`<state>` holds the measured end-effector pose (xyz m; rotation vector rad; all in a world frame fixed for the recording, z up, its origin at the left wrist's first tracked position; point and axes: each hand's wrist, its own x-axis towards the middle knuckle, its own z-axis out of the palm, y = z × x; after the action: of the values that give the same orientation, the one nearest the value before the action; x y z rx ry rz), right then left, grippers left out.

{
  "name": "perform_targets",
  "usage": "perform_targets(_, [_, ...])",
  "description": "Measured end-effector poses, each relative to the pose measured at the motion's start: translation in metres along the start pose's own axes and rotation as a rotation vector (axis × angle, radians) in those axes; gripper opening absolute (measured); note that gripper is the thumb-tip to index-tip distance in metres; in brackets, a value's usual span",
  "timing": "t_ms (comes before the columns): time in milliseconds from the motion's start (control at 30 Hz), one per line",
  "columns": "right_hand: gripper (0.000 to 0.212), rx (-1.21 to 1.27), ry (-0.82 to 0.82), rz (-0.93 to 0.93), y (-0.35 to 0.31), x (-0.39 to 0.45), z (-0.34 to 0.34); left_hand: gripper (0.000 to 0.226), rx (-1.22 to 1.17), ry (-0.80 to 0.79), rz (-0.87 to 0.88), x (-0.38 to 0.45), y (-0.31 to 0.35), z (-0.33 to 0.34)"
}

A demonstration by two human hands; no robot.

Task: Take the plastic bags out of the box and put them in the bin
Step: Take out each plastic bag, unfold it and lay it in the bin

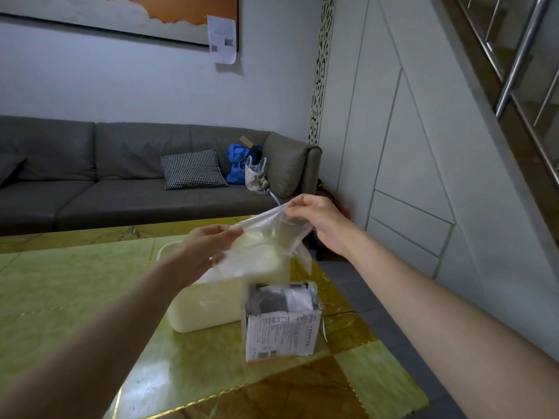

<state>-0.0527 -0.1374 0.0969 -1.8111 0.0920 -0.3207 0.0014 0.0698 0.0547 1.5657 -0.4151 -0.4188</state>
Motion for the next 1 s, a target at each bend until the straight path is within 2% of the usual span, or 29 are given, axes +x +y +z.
perform_targets(100, [0.014,-0.086,-0.160,0.051,-0.001,-0.004,-0.003,0.018,-0.066,0.050,0.063,0.001,0.007,-0.002])
perform_targets(133, [0.013,-0.046,-0.249,0.100,-0.002,-0.006,-0.003,0.017,-0.052,0.054,0.092,0.001,0.011,-0.002])
perform_targets(200, [0.025,0.093,-0.349,0.165,-0.004,-0.007,0.001,0.017,-0.035,0.053,0.139,0.001,0.016,-0.001])
perform_targets(267, [0.026,0.148,-0.222,0.131,-0.007,-0.004,0.011,0.014,-0.030,0.106,0.150,0.003,0.019,0.002])
perform_targets(367, [0.013,-0.077,0.108,-0.064,-0.010,0.007,0.027,0.014,0.134,0.321,0.133,0.012,0.018,-0.004])
perform_targets(467, [0.016,-0.191,0.115,-0.232,-0.011,0.021,0.041,0.015,0.192,0.455,0.178,0.024,0.017,-0.024])
perform_targets(533, [0.019,-0.196,0.149,-0.270,-0.011,0.029,0.051,0.016,0.193,0.603,0.194,0.032,0.021,-0.047])
perform_targets(633, [0.020,-0.130,0.263,-0.211,-0.004,0.041,0.069,0.028,0.375,0.891,0.170,0.041,0.025,-0.082])
perform_targets(700, [0.019,-0.150,0.269,-0.164,0.008,0.051,0.086,0.031,0.546,0.960,0.201,0.045,0.029,-0.091])
perform_targets(800, [0.019,-0.310,0.261,-0.120,0.031,0.065,0.111,0.028,0.771,0.859,0.404,0.048,0.032,-0.081])
perform_targets(867, [0.028,-0.413,0.284,-0.064,0.047,0.071,0.124,0.033,1.027,0.676,0.453,0.054,0.023,-0.066])
perform_targets(933, [0.038,-0.478,0.302,-0.025,0.058,0.072,0.127,0.048,1.296,0.387,0.350,0.059,0.005,-0.050])
perform_targets(1000, [0.034,-0.477,0.290,0.044,0.069,0.075,0.128,0.065,1.455,0.108,0.121,0.067,-0.018,-0.040])
